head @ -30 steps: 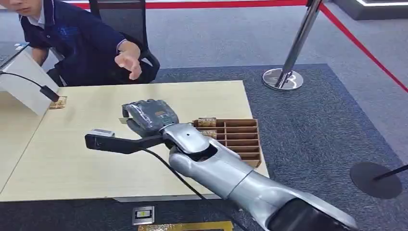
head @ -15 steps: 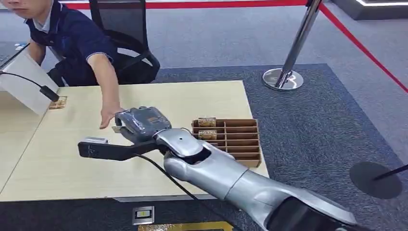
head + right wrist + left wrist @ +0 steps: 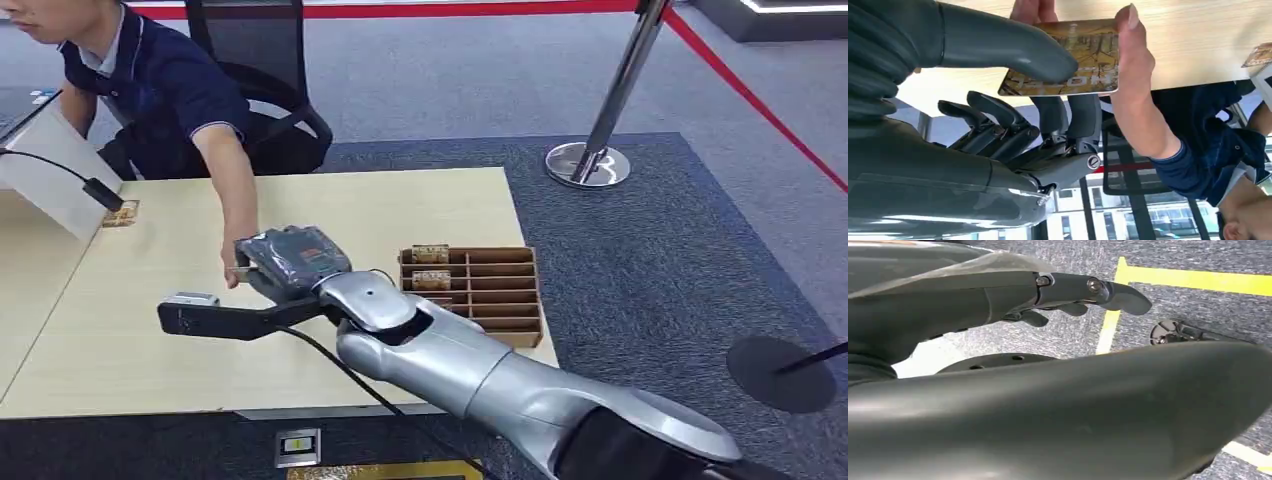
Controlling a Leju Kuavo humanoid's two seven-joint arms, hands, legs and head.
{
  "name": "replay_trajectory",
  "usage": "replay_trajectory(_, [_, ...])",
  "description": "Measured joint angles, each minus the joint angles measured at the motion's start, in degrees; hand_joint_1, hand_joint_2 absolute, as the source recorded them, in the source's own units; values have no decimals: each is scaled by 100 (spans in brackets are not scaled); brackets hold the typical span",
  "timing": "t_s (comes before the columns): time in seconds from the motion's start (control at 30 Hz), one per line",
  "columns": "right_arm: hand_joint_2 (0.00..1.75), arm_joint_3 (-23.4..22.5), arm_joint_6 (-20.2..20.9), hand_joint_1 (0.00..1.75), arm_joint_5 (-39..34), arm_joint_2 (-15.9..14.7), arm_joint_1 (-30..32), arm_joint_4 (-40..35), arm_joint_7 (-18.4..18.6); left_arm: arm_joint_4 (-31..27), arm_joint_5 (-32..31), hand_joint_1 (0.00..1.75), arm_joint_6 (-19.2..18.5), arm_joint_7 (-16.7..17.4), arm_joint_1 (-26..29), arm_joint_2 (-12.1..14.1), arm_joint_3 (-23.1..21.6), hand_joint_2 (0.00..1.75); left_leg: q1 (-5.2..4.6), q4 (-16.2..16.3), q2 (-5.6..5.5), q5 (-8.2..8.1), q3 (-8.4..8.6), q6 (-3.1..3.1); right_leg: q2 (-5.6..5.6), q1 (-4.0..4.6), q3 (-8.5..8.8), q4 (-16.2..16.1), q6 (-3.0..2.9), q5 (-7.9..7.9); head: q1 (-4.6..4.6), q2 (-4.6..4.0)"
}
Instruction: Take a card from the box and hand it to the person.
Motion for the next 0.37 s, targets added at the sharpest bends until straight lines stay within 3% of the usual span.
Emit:
replay_trajectory(0.1, [175,68,-2,175,-22,0,-30,0,13,0,7,0,0,-24,0,0,0,0,0,0,0,1,0,0,0,0,0,0,0,0,0,0])
replay_trajectory(0.13, [175,81,-7,161,-35,0,-34,0,20,0,7,0,0,-24,1,0,0,0,0,0,0,1,0,0,0,0,0,0,0,0,0,0])
replay_trajectory(0.17, [175,92,-9,37,-46,0,-39,0,20,0,9,0,0,-24,1,0,2,0,0,0,0,2,0,0,0,0,0,0,0,0,0,0])
replay_trajectory(0.2, [175,103,-9,0,-85,0,-47,0,18,0,20,0,0,-24,1,0,2,0,0,0,0,2,0,0,0,0,0,0,0,0,0,0])
replay_trajectory(0.37, [175,96,-105,0,-444,0,-53,0,-123,0,74,0,37,-22,2,0,13,0,0,0,0,2,0,-1,0,0,0,0,0,0,0,0])
